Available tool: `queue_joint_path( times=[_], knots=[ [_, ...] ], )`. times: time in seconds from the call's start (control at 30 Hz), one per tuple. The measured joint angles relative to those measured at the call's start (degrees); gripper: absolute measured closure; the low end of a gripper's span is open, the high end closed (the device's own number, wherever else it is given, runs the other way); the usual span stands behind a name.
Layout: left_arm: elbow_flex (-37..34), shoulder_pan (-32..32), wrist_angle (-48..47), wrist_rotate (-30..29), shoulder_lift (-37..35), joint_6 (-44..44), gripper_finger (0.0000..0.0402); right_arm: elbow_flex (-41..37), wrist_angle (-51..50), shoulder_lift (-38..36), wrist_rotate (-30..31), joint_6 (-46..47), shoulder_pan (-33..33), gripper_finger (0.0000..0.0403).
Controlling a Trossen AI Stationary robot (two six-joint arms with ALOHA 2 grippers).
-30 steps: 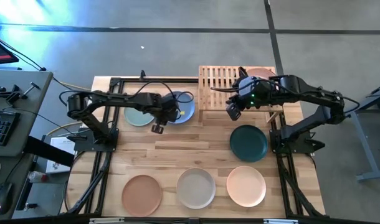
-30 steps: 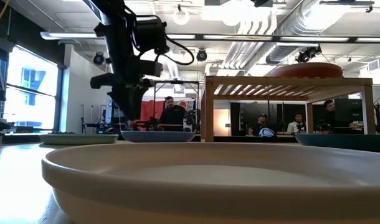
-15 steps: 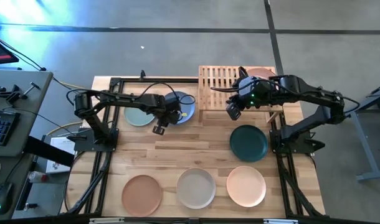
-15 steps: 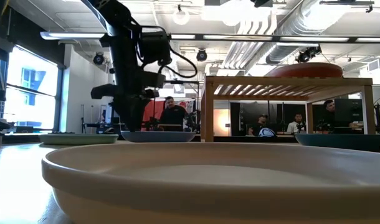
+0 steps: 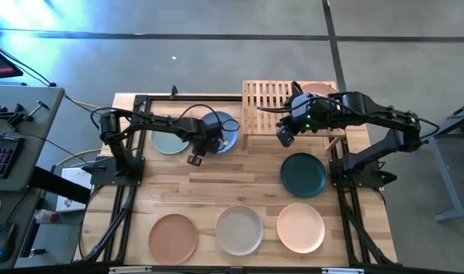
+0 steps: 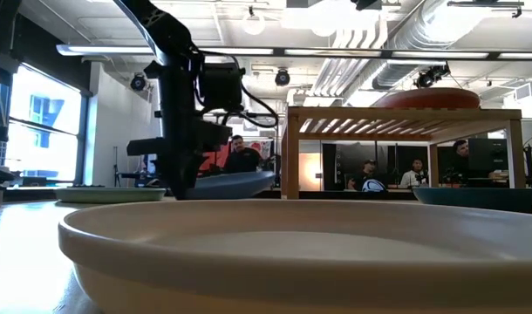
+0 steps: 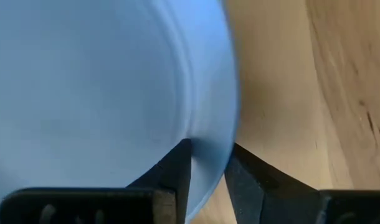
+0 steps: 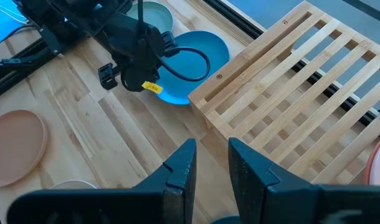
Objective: Place and stack plates onto a shelf
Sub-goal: Stack the blue plate on top of the light pink plate onto the shelf
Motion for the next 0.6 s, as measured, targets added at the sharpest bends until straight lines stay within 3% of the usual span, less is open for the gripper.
queue_joint_path(
  times=[0.27, 0.6],
  knots=[
    [0.2, -0.2, 0.3, -3.2, -0.4, 1.0, 0.0394, 0.0, 0.0, 0.0, 0.0, 0.1, 0.0, 0.0331],
    [0.2, -1.1, -1.5, -4.6, -2.9, 1.8, 0.0400, 0.0, 0.3, 0.0, 2.1, 1.5, 0.0, 0.0331]
  ],
)
